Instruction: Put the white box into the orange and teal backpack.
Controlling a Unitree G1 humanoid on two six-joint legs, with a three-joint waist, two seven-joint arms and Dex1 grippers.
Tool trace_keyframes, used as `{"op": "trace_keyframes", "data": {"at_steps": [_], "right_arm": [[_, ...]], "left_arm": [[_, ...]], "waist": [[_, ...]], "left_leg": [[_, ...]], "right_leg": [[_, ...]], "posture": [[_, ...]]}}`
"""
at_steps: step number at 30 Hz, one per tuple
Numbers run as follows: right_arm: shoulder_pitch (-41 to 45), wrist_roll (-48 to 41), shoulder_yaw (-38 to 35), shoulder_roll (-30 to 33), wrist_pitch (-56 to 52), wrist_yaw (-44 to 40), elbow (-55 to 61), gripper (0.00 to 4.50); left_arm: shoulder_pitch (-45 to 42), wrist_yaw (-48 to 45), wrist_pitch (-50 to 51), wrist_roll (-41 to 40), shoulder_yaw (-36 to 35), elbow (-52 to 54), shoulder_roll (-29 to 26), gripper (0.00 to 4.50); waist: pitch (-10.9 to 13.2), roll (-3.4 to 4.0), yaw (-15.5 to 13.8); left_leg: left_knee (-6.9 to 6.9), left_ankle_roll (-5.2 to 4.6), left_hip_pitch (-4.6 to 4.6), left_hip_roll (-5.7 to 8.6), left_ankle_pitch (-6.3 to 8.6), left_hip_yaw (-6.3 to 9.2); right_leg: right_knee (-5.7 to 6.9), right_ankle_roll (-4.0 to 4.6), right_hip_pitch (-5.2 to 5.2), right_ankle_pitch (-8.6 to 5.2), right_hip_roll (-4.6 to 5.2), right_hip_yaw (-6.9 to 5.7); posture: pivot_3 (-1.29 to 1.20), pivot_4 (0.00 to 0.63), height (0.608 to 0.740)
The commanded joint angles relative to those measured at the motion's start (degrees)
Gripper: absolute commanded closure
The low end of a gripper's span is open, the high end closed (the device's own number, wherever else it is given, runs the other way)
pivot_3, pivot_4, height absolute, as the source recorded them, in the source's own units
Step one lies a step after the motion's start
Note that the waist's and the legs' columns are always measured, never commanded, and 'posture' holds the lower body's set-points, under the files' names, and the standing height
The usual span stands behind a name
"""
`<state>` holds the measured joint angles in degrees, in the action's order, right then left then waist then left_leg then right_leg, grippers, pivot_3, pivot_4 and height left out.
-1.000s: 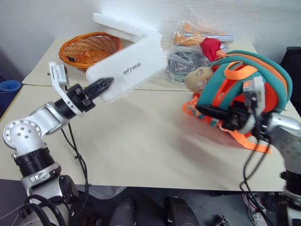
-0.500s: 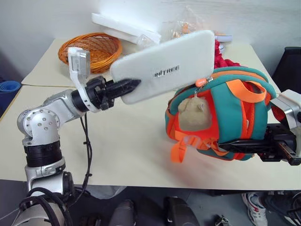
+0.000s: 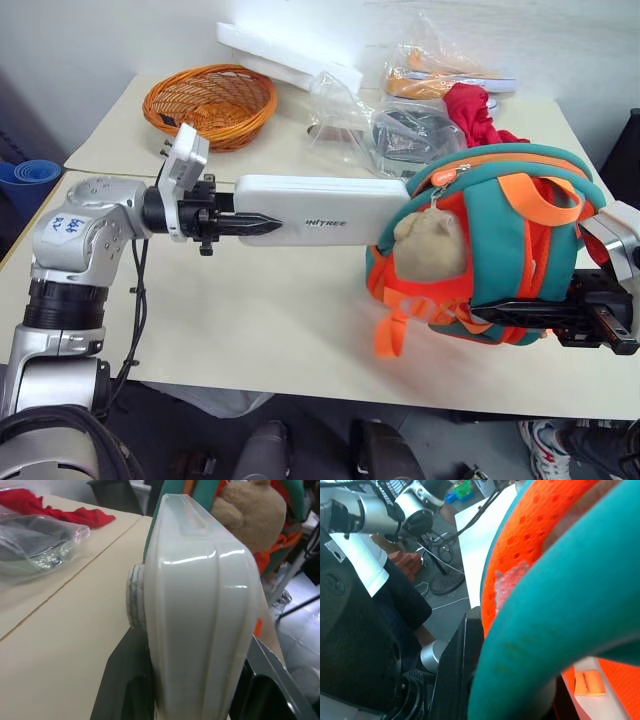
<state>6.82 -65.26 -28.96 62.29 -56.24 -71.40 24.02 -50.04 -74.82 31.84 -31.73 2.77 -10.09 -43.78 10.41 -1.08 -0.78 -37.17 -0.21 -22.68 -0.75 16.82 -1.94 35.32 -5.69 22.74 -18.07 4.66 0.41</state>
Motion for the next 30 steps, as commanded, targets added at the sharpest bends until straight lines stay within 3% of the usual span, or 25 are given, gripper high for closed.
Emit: {"op": "trace_keyframes", "data": {"at_steps": [1,7,11,18,27,30], "right_arm": [[0.9,0.5,0.2,1.3,1.5,-1.8,-0.3,4.48],[2.5,4.3,4.0,2.2,4.0,-4.6,-1.3,4.48],[5.2,6.3,7.5,2.0,5.5,-5.4,-2.3,4.48],[8.2,6.9,11.3,0.2,6.0,-3.9,-1.1,4.48],[9.0,5.1,12.2,-1.9,4.8,0.1,1.2,4.48],[9.2,4.8,12.0,-3.1,4.6,2.9,1.7,4.5]], "left_arm": [[-6.1,-3.2,-4.9,4.2,3.0,-3.9,2.4,3.24],[-15.1,-9.8,-8.7,7.3,6.5,-10.1,8.4,3.24],[-20.1,-9.6,-14.1,11.7,9.6,-15.0,15.9,3.24],[-24.9,3.2,-26.6,24.1,14.2,-26.5,32.3,3.24],[-25.9,8.4,-27.7,26.6,14.4,-31.0,43.2,3.24],[-25.9,11.1,-24.9,26.8,12.4,-30.6,43.0,2.33]], "waist": [[0.0,0.0,-0.3],[0.0,0.0,-0.6],[0.0,-0.01,-0.8],[0.0,-0.05,-0.8],[0.1,-0.08,-0.5],[0.1,-0.08,-0.5]], "left_leg": [[-0.01,0.0,-0.04,0.01,0.0,0.0],[-0.41,-0.21,-0.46,0.03,0.09,-0.07],[-0.88,-0.34,-0.72,0.12,0.13,-0.26],[-1.05,-0.94,-0.77,0.61,0.15,-0.3],[-0.88,-0.76,-0.71,0.55,0.04,-0.16],[-0.92,-0.75,-0.68,0.6,0.03,-0.16]], "right_leg": [[-0.01,0.0,0.02,0.0,-0.01,-0.03],[0.33,-0.1,0.33,0.05,-0.19,-0.1],[0.58,-0.23,0.59,0.09,-0.47,-0.26],[0.5,-0.47,0.59,0.21,-0.02,-0.08],[0.63,-0.65,0.9,0.31,-0.14,0.08],[0.69,-0.65,0.88,0.31,-0.16,0.09]], "posture": [[0.0,0.15,0.74],[0.0,0.15,0.74],[0.0,0.15,0.74],[0.0,0.15,0.74],[0.0,0.15,0.74],[0.0,0.15,0.74]]}}
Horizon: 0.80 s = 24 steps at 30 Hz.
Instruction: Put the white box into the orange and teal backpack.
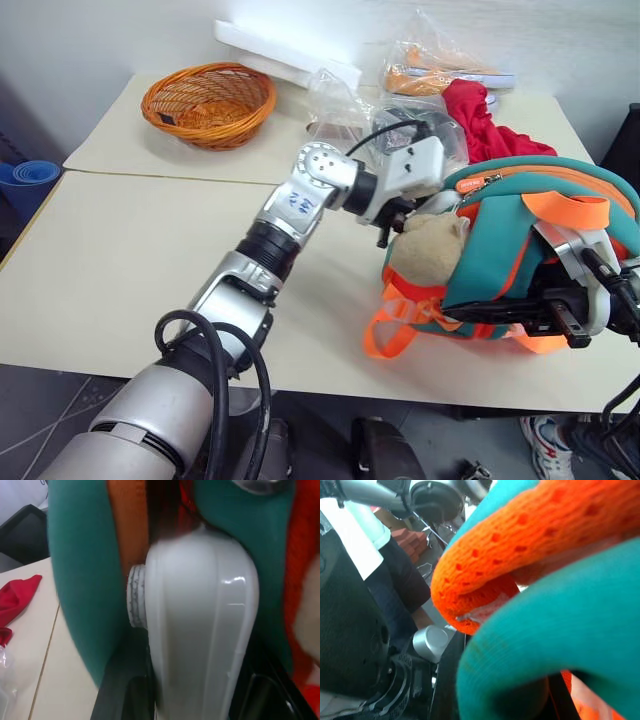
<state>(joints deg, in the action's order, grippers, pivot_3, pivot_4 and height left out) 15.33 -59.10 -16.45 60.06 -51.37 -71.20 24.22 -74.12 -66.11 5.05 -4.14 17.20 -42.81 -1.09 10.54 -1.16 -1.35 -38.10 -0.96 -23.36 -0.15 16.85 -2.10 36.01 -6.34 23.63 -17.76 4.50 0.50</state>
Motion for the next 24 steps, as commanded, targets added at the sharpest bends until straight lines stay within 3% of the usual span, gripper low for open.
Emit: {"op": "trace_keyframes", "data": {"at_steps": [1,5,10,12,17,24], "right_arm": [[0.5,-1.8,-1.0,-1.2,-0.5,3.6,1.6,4.5],[-1.6,-3.6,-3.0,-2.1,-1.2,6.5,2.5,4.5],[-5.1,-5.4,-5.3,-3.1,-1.4,9.8,4.6,4.5],[-5.9,-6.2,-5.8,-3.2,-1.4,10.5,4.9,4.5],[-6.5,-7.2,-6.3,-2.8,-1.3,11.1,5.0,4.5],[-7.0,-9.6,-7.3,-2.4,-1.8,12.7,5.9,4.5]], "left_arm": [[-1.6,2.7,3.1,-1.3,-3.4,3.1,-1.2,1.99],[1.4,0.2,9.5,-5.5,-8.1,11.1,-8.5,1.0],[8.7,-10.6,28.5,-21.1,-15.6,28.9,-21.1,1.0],[9.9,-11.4,32.9,-24.4,-16.6,32.7,-23.6,1.0],[10.3,-6.1,36.2,-25.9,-14.7,38.1,-21.4,1.0],[12.3,2.8,23.4,-10.5,0.0,34.3,-14.8,1.0]], "waist": [[0.0,0.0,0.2],[0.0,0.02,0.8],[0.0,0.03,1.2],[0.0,0.02,1.2],[0.0,0.02,0.0],[0.0,0.02,0.0]], "left_leg": [[-0.01,0.0,0.0,0.02,0.0,-0.02],[0.03,0.0,0.02,-0.04,0.01,-0.04],[0.04,0.58,0.07,-0.35,-0.16,0.01],[0.03,0.6,0.07,-0.35,-0.18,0.02],[-0.17,0.21,0.1,-0.15,0.04,0.11],[-0.16,0.22,0.1,0.02,-0.01,0.06]], "right_leg": [[0.0,0.0,0.0,0.0,0.02,0.03],[0.03,0.0,0.03,0.0,0.14,0.1],[0.38,0.09,0.02,-0.04,0.02,0.02],[0.39,0.1,0.0,-0.05,0.03,0.02],[0.34,0.09,-0.22,-0.04,0.16,-0.02],[0.27,0.07,-0.21,-0.03,0.04,0.02]], "posture": [[0.0,0.15,0.74],[0.0,0.15,0.74],[0.0,0.15,0.74],[0.0,0.15,0.74],[0.0,0.15,0.74],[0.0,0.15,0.74]]}}
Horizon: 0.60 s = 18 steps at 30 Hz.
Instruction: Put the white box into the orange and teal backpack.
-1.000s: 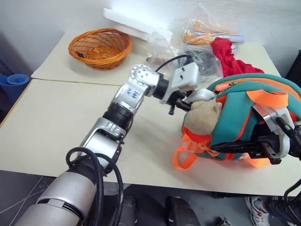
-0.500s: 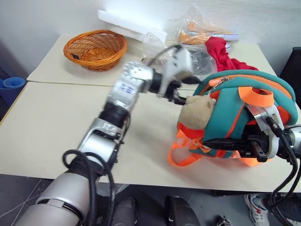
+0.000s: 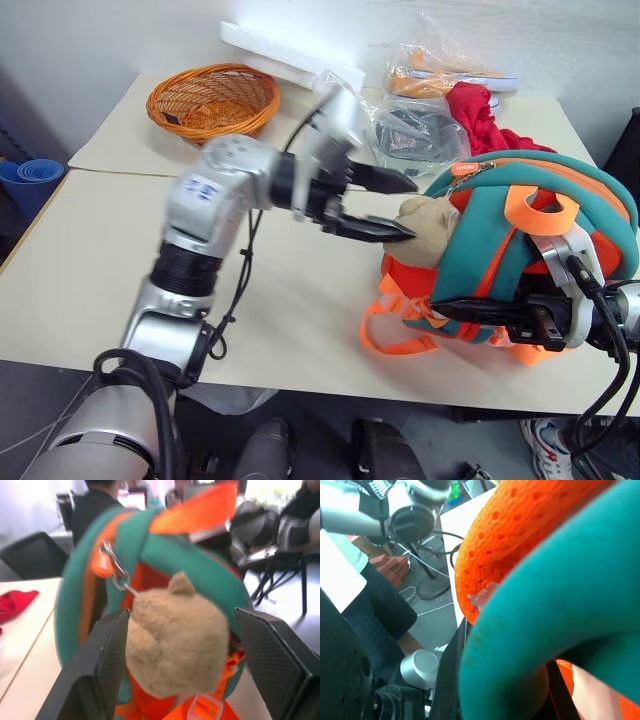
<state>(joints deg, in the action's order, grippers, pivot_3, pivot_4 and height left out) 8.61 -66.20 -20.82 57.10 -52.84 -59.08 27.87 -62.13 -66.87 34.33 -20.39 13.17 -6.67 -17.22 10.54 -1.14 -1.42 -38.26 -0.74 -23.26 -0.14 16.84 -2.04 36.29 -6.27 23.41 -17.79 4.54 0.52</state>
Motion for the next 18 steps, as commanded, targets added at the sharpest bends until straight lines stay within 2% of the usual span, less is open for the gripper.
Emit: {"op": "trace_keyframes", "data": {"at_steps": [1,4,6,14,18], "right_arm": [[-0.5,-2.8,-3.2,0.6,-0.3,0.8,2.4,4.5],[-2.7,-3.0,-5.3,0.7,-0.4,1.2,2.8,4.5],[-4.1,-3.0,-6.7,0.6,-0.4,1.6,2.9,4.5],[-10.5,-3.0,-12.9,0.0,-0.2,1.9,3.2,4.5],[-13.9,-2.3,-15.4,-0.4,0.3,1.3,3.0,4.5]], "left_arm": [[0.4,3.4,-6.4,5.9,4.4,-2.0,1.7,1.0],[0.3,3.4,-4.1,3.6,2.4,-2.5,2.4,1.47],[0.3,2.6,-4.4,3.5,1.8,-3.4,1.8,1.98],[-3.5,-1.1,-6.5,3.4,-1.9,-10.1,-3.6,4.43],[-8.2,-4.8,-12.0,6.2,-2.5,-18.8,-8.3,4.47]], "waist": [[0.0,0.0,0.1],[0.0,0.0,0.3],[0.0,0.0,0.1],[0.0,0.0,0.0],[0.0,0.0,0.1]], "left_leg": [[0.0,-0.02,0.01,0.01,0.0,0.0],[0.06,-0.09,0.03,-0.07,0.04,-0.04],[0.06,-0.09,0.03,-0.12,0.04,-0.02],[0.05,-0.14,0.02,0.01,0.01,-0.02],[0.06,-0.14,0.0,0.03,0.02,-0.02]], "right_leg": [[-0.08,0.0,0.0,0.0,-0.01,0.01],[-0.16,0.0,0.05,0.0,-0.01,0.07],[-0.16,0.0,0.05,0.0,-0.01,0.03],[-0.15,0.0,0.04,0.0,-0.02,0.01],[-0.18,0.0,0.04,0.0,-0.06,-0.02]], "posture": [[0.0,0.15,0.74],[0.0,0.15,0.74],[0.0,0.15,0.74],[0.0,0.15,0.74],[0.0,0.15,0.74]]}}
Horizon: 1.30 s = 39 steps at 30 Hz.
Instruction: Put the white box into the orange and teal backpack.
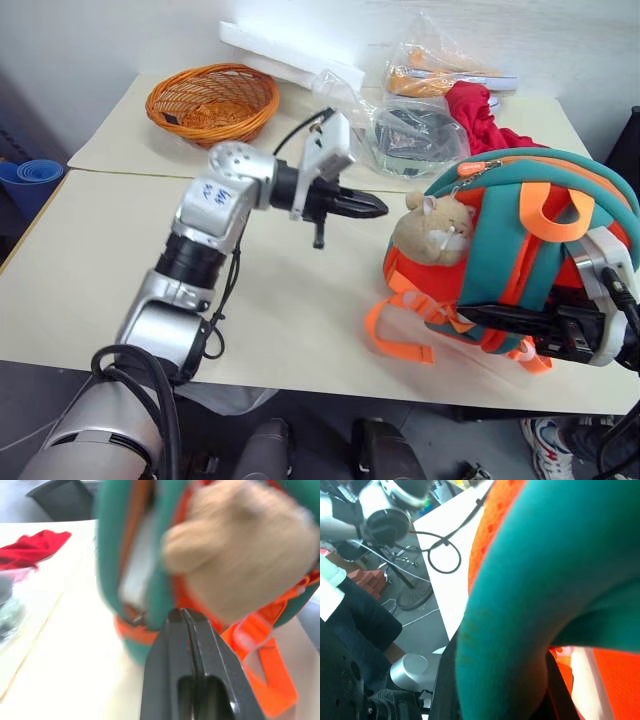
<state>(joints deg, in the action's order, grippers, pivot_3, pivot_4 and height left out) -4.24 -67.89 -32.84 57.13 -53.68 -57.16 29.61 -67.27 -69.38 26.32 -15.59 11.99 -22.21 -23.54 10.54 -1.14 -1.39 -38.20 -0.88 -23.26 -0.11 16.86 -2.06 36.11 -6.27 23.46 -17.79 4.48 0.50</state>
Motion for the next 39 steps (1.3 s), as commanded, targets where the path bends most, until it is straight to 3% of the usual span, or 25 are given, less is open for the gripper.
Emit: {"op": "trace_keyframes", "data": {"at_steps": [1,2,5,8,21,28,39], "right_arm": [[-1.6,-0.5,-3.8,-0.4,1.3,-0.8,1.2,4.5],[-2.3,-0.4,-4.2,-0.5,1.5,-1.0,1.2,4.5],[-2.8,-0.2,-4.4,-0.9,2.2,-0.8,1.2,4.5],[-2.2,-0.1,-3.2,-1.1,2.9,-0.2,1.5,4.5],[-0.7,-0.4,-0.4,-1.1,3.5,-0.2,2.6,4.5],[0.5,0.2,2.2,-1.7,4.1,0.5,3.0,4.5],[1.7,0.6,4.1,-2.0,4.8,1.3,3.3,4.5]], "left_arm": [[-3.8,-2.9,-6.3,2.8,-0.6,-5.4,-2.8,4.47],[-4.7,-3.3,-9.6,4.8,0.2,-8.3,-3.9,4.47],[-6.2,-8.7,-1.3,-1.5,-1.9,-5.7,-2.7,4.47],[-3.9,-9.0,1.7,-3.3,-1.2,0.0,-0.1,3.93],[1.6,-0.2,9.7,-3.9,0.7,10.4,8.4,0.03],[2.3,-1.6,12.3,-5.8,2.6,13.3,11.0,0.03],[2.5,-4.4,16.9,-8.8,2.9,16.5,8.8,0.03]], "waist": [[0.0,0.0,0.0],[0.0,0.0,0.0],[0.0,0.0,0.0],[0.0,-0.01,-0.2],[0.0,0.0,0.0],[0.0,0.0,0.1],[0.0,0.0,0.1]], "left_leg": [[0.01,-0.01,0.01,0.02,0.0,0.0],[0.0,-0.01,0.01,0.03,0.01,-0.01],[0.0,-0.06,0.01,0.06,0.01,-0.02],[-0.03,-0.12,-0.07,0.1,0.0,0.02],[-0.06,-0.1,0.01,0.06,-0.01,0.0],[-0.07,-0.11,0.01,0.09,-0.02,-0.01],[-0.07,-0.08,0.01,0.09,-0.03,0.0]], "right_leg": [[0.01,0.0,0.0,0.0,0.0,0.0],[0.0,0.0,0.0,0.0,0.0,0.0],[0.04,0.0,-0.01,0.0,0.0,-0.01],[0.24,-0.02,-0.01,0.01,0.04,-0.04],[0.38,-0.05,0.0,0.02,0.01,0.02],[0.38,-0.05,-0.01,0.02,0.03,0.02],[0.38,-0.05,-0.01,0.02,0.03,0.02]], "posture": [[0.0,0.15,0.74],[0.0,0.15,0.74],[0.0,0.15,0.74],[0.0,0.15,0.74],[0.0,0.15,0.74],[0.0,0.15,0.74],[0.0,0.15,0.74]]}}
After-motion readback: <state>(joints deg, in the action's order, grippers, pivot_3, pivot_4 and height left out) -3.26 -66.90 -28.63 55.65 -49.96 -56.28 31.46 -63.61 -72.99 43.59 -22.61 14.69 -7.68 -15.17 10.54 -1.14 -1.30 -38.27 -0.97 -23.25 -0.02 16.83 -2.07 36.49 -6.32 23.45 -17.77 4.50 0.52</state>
